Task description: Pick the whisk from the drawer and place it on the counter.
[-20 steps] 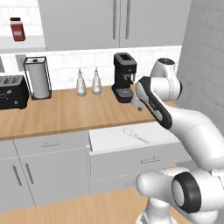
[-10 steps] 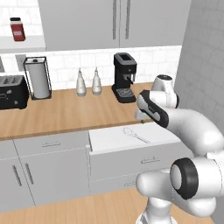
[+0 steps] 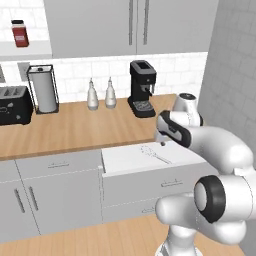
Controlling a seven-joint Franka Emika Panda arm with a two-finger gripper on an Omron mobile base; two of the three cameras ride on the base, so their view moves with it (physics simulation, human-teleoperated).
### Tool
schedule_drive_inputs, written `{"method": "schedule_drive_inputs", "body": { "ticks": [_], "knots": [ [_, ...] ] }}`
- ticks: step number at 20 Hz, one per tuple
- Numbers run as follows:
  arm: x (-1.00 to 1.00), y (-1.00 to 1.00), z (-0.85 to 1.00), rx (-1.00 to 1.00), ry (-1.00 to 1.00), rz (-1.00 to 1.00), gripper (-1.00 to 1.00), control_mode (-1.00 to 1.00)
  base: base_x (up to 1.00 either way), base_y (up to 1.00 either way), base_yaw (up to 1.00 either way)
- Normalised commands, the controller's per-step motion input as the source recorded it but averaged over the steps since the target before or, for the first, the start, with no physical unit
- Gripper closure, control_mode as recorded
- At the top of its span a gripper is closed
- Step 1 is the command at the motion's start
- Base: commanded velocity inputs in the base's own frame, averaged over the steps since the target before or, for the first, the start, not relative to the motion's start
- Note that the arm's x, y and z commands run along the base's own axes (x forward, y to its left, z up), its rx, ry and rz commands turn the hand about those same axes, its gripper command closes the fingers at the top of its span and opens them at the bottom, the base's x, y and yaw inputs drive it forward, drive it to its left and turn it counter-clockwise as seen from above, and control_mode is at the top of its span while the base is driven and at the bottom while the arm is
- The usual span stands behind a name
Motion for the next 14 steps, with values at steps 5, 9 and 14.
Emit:
{"method": "schedule_drive_inputs", "body": {
  "ticks": [5, 9, 14],
  "knots": [
    [0.41, 0.00, -0.23, 0.00, 0.00, 0.00, -1.00, -1.00, 0.00, 0.00, 0.00],
    [0.24, 0.00, -0.18, 0.00, 0.00, 0.00, -1.00, -1.00, 0.00, 0.00, 0.00],
    [0.12, 0.00, -0.20, 0.00, 0.00, 0.00, -1.00, -1.00, 0.00, 0.00, 0.00]
  ]
}}
